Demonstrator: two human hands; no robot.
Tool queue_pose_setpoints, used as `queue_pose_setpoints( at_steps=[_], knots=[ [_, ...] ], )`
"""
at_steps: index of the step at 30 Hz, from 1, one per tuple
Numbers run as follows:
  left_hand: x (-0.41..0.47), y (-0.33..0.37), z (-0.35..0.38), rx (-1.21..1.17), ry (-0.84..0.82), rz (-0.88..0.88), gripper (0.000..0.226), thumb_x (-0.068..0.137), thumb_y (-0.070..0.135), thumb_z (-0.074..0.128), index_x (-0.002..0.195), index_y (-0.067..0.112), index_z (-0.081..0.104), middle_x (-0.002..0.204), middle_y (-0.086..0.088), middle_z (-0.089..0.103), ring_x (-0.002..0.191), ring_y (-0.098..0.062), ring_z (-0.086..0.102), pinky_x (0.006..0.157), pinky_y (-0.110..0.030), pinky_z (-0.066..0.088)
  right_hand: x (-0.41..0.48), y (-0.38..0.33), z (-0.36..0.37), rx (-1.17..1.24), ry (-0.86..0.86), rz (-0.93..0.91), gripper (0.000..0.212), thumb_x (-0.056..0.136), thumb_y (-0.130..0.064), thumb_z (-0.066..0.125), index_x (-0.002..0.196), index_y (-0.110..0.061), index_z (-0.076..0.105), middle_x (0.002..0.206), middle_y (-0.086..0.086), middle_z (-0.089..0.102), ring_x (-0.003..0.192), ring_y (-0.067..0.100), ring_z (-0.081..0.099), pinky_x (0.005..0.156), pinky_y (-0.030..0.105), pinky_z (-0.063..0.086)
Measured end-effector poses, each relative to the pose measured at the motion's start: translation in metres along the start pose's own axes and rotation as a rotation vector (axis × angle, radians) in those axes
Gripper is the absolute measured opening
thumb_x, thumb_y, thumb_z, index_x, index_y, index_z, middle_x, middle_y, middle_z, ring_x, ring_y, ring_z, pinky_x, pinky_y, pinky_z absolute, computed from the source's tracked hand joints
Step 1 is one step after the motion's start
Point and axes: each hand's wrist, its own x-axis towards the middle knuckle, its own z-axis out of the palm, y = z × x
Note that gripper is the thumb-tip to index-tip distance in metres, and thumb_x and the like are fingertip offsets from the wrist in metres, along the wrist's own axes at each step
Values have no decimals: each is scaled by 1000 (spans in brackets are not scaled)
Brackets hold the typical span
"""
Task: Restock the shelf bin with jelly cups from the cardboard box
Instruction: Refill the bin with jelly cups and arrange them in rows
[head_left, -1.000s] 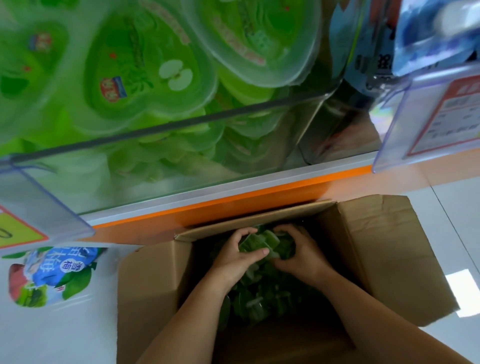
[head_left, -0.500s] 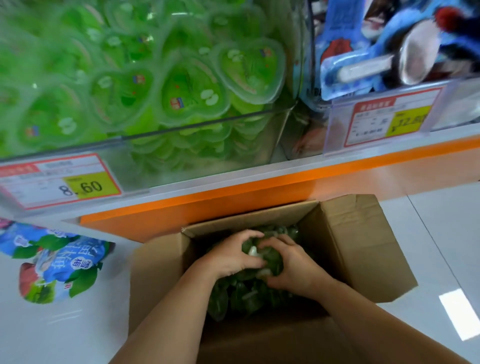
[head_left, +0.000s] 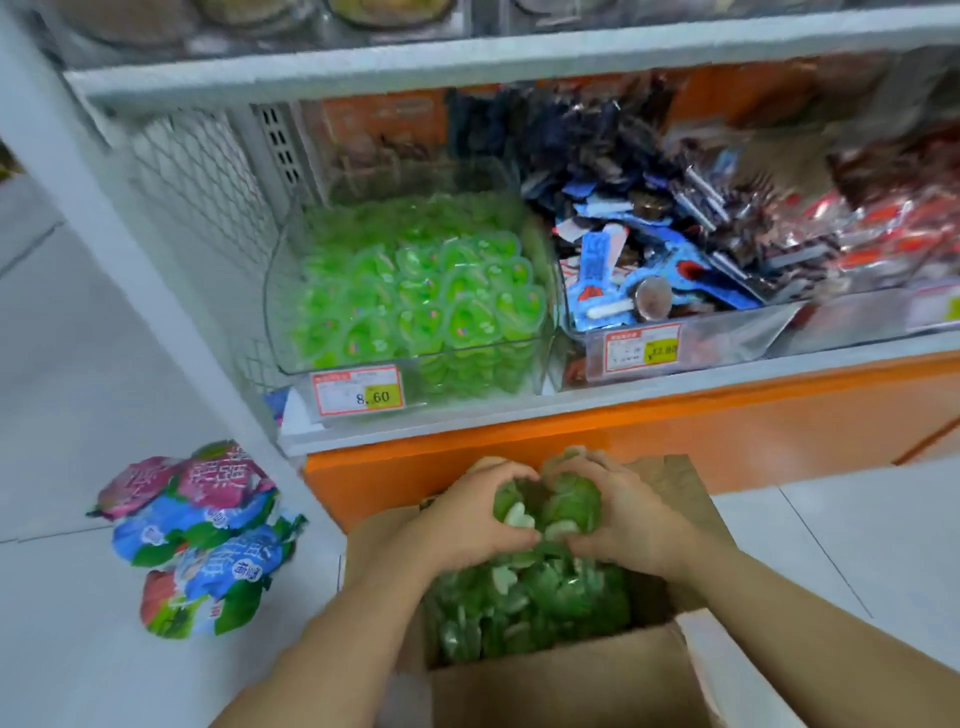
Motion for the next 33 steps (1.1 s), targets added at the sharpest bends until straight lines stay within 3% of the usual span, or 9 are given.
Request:
queue_pose_setpoints(
  at_steps=[5, 9, 11, 15, 19, 23, 27, 33],
  knots=[
    [-47, 40, -44, 6, 135, 160, 55, 75, 27, 78, 122, 35, 50, 122, 14, 38, 119, 0, 39, 98, -5, 25, -15, -54, -43, 15, 143, -143, 59, 57, -34, 74, 111, -37, 52, 115, -7, 50, 109, 4, 47, 91, 0, 27],
    [-83, 71, -86, 51, 235, 281, 53, 76, 25, 77, 121, 37, 50, 127, 12, 40, 113, 13, 38, 95, 3, 21, -20, -96, -79, 1, 242, -259, 62, 62, -16, 81, 113, -34, 51, 118, -7, 52, 108, -9, 44, 93, -1, 24],
    [-97, 77, -105, 63, 308, 304, 52, 78, 28, 76, 117, 44, 46, 129, 15, 40, 112, 19, 36, 93, 5, 19, -17, -116, -93, 9, 294, -325, 59, 65, -18, 81, 113, -34, 51, 117, -13, 50, 110, -13, 42, 91, -2, 24],
    [-101, 60, -130, 143, 534, 251, 53, 76, 43, 72, 121, 46, 45, 136, 14, 35, 122, 5, 37, 104, -12, 27, 8, -137, -104, -4, 405, -396, 56, 67, -24, 80, 111, -37, 49, 113, -4, 49, 105, 0, 46, 91, 2, 27],
    [-78, 47, -150, 257, 694, 116, 56, 80, 42, 68, 131, 40, 43, 146, 16, 23, 121, -12, 48, 97, -34, 44, 49, -140, -105, -27, 471, -414, 56, 67, -24, 79, 111, -40, 47, 108, -3, 43, 102, 1, 43, 90, 1, 26],
    [-47, 44, -165, 388, 733, 44, 58, 83, 49, 59, 135, 43, 36, 150, 20, 14, 108, -15, 57, 82, -32, 50, 87, -141, -105, -77, 474, -429, 55, 70, -20, 78, 117, -31, 53, 112, -6, 38, 100, 2, 43, 89, -1, 25],
    [-25, 33, -174, 439, 734, 9, 59, 84, 50, 56, 137, 44, 31, 151, 19, 9, 96, -17, 61, 80, -30, 48, 116, -138, -108, -163, 417, -437, 60, 70, -19, 77, 124, -28, 52, 125, -5, 35, 106, 2, 44, 90, -2, 26],
    [-11, 17, -176, 453, 740, -43, 62, 85, 55, 54, 138, 47, 25, 152, 20, 5, 92, -20, 62, 79, -33, 50, 131, -128, -106, -298, 357, -415, 64, 72, -25, 75, 128, -33, 47, 137, -5, 29, 113, 14, 49, 90, 19, 41]
  ],
)
